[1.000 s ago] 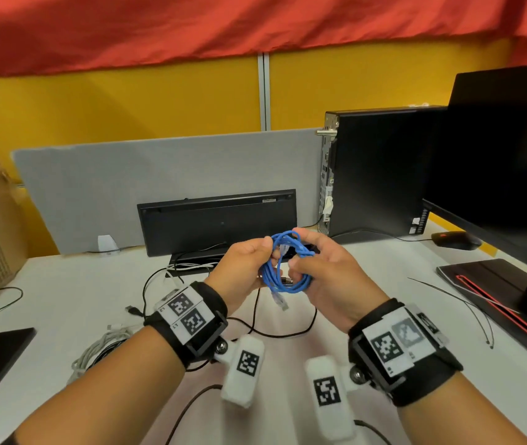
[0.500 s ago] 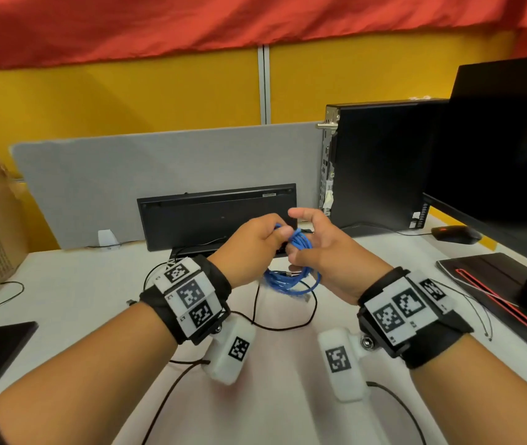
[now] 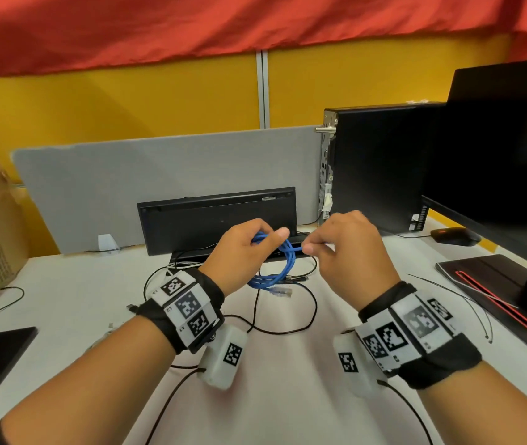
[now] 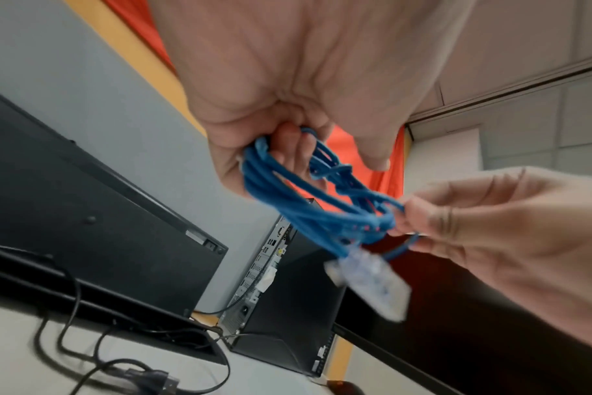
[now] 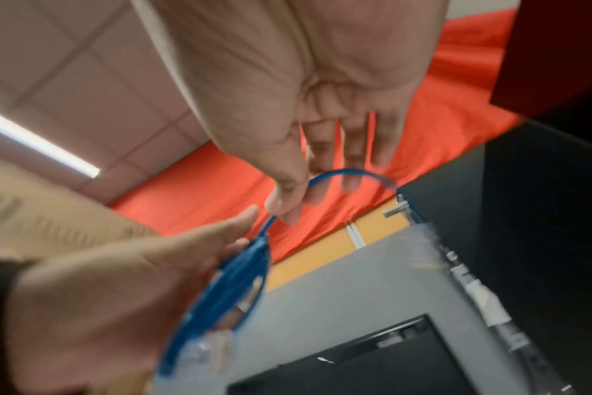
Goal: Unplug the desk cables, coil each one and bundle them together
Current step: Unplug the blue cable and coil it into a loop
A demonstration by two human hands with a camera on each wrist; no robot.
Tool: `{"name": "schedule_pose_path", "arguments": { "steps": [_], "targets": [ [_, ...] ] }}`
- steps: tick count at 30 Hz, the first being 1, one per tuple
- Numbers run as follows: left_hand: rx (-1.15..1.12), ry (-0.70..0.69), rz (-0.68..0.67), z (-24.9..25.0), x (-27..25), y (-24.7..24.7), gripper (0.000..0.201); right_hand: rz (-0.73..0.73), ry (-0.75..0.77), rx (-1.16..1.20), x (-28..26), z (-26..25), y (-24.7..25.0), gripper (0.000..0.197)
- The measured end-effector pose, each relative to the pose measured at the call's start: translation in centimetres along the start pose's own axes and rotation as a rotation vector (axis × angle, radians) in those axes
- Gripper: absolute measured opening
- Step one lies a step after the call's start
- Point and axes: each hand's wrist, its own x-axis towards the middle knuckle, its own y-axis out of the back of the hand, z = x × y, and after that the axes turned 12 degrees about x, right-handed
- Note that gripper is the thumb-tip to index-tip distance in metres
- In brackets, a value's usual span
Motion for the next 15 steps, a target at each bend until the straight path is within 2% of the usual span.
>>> {"name": "schedule_pose_path", "arguments": {
  "steps": [3,5,8,15],
  "targets": [
    [-0.031,0.021,0.004,0.1,-0.1,-0.1,0.023,0.038,0.045,-0.079,-0.1,0.7,-0.5,0.007],
    [-0.081,0.083,0.012,0.4,-0.3,-0.5,0.026,0.027,-0.005,0.025,-0.2,1.2,-1.1,0.012],
    [-0.133,0.167,0.035,0.6,-0.7,-1.0,0.029,0.102,-0.047,0.201,-0.4,1.0,-2.0,0.012],
    [-0.229,0.237,0.108,1.0,-1.2,-1.7,0.031,0.035,-0.393,0.744,-0.9,0.3,-3.2,0.023]
  ]
}}
